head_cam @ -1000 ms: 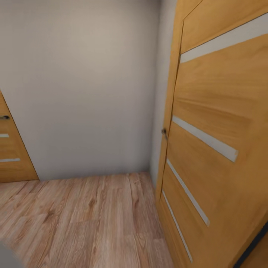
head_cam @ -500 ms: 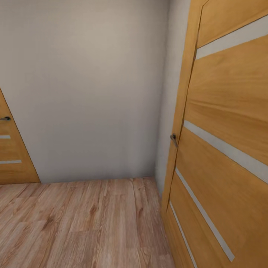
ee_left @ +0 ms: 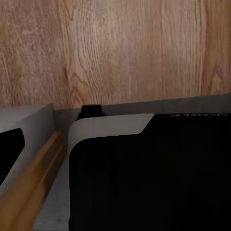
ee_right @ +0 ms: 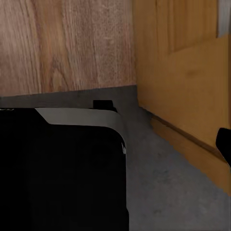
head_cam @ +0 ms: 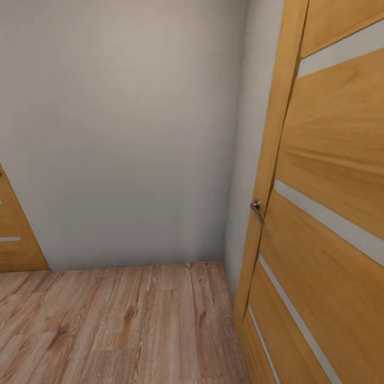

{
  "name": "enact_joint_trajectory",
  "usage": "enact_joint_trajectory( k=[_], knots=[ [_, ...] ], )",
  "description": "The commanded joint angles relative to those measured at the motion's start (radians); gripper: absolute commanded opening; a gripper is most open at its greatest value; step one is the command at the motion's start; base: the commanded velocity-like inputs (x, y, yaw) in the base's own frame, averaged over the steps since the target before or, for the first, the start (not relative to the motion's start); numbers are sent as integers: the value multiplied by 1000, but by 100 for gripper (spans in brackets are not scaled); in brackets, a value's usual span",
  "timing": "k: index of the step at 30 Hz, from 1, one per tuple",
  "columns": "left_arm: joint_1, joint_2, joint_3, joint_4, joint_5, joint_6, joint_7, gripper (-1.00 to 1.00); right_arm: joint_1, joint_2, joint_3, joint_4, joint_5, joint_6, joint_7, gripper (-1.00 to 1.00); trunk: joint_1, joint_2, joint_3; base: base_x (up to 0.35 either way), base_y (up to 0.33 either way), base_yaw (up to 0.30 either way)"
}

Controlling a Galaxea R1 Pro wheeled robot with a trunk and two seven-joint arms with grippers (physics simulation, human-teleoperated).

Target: Move the two storage containers from the living room to the garage. In the garage, place one container on the floor and stack the other container on top of it (either order is fine).

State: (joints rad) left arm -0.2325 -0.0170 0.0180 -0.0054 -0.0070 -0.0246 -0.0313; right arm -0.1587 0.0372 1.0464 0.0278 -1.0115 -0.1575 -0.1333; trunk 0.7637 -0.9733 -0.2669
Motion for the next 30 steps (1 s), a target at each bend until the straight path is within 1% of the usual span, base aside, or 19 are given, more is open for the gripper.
enact_joint_trajectory(
  k=[1, 4, 8, 30],
  knots=[
    [-1, 0, 2, 1, -1, -3, -2, 100, -1, 1, 8, 3, -7, -4, 0, 100, 1, -1, -1, 317, 0, 0],
    [-1, 0, 2, 1, -1, -2, -2, 100, -1, 1, 9, 3, -7, -4, 0, 100, 1, -1, -1, 317, 0, 52],
    [-1, 0, 2, 1, -1, -2, -2, 100, -1, 1, 9, 3, -7, -4, 0, 100, 1, -1, -1, 317, 0, 191],
    [-1, 0, 2, 1, -1, -2, -2, 100, -1, 1, 9, 3, -3, -4, 0, 100, 1, -1, -1, 317, 0, 264]
  ],
)
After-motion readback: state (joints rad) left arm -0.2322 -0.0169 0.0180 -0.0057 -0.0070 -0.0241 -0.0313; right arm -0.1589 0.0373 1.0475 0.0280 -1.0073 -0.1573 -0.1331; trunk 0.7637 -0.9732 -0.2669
